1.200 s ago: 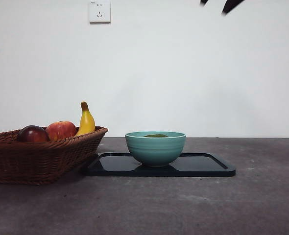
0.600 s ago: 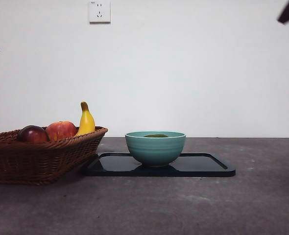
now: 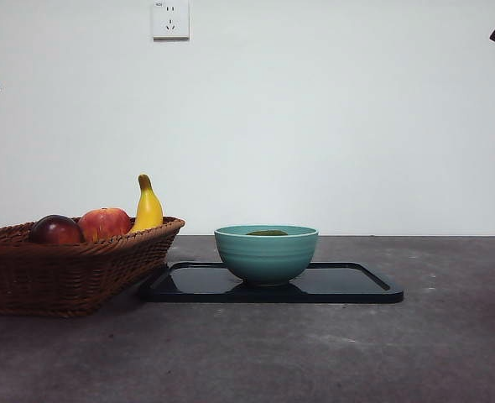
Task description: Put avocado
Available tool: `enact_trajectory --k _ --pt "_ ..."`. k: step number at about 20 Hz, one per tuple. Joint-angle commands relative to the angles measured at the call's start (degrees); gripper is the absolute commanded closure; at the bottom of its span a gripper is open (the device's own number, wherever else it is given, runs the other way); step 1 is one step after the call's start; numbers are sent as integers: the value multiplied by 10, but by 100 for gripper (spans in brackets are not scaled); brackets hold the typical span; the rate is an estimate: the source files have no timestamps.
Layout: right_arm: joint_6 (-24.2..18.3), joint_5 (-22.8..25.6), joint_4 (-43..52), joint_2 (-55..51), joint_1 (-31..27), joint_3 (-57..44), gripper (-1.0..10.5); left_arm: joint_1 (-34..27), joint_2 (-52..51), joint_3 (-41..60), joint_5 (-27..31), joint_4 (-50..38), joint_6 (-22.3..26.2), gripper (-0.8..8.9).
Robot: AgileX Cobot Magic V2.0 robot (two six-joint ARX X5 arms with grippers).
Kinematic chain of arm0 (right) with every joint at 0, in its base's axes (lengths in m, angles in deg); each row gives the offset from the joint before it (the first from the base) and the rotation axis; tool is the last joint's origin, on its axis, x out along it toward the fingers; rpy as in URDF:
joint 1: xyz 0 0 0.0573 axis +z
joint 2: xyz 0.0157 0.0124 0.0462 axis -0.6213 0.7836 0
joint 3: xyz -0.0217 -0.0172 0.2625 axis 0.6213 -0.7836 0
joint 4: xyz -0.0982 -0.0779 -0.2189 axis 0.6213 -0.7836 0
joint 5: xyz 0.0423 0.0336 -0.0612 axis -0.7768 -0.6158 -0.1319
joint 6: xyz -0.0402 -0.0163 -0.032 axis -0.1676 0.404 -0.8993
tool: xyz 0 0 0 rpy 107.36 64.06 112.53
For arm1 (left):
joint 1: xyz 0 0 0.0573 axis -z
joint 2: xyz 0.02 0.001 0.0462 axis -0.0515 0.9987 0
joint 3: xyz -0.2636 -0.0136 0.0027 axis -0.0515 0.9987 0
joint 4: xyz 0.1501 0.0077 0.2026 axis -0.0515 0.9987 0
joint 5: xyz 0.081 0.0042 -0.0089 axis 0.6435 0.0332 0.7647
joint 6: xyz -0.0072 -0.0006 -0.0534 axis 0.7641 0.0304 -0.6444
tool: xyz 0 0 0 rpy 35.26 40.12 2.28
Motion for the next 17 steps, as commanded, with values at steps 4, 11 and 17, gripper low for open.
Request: enact_trajectory --k 4,11,17 --pt "6 -2 5 3 4 4 947 3 3 -3 -3 -4 5 787" --pt "6 -1 6 3 4 4 940 3 3 -3 -3 -4 5 805" --pt "6 -1 6 3 4 4 940 3 3 -3 -3 -4 5 805"
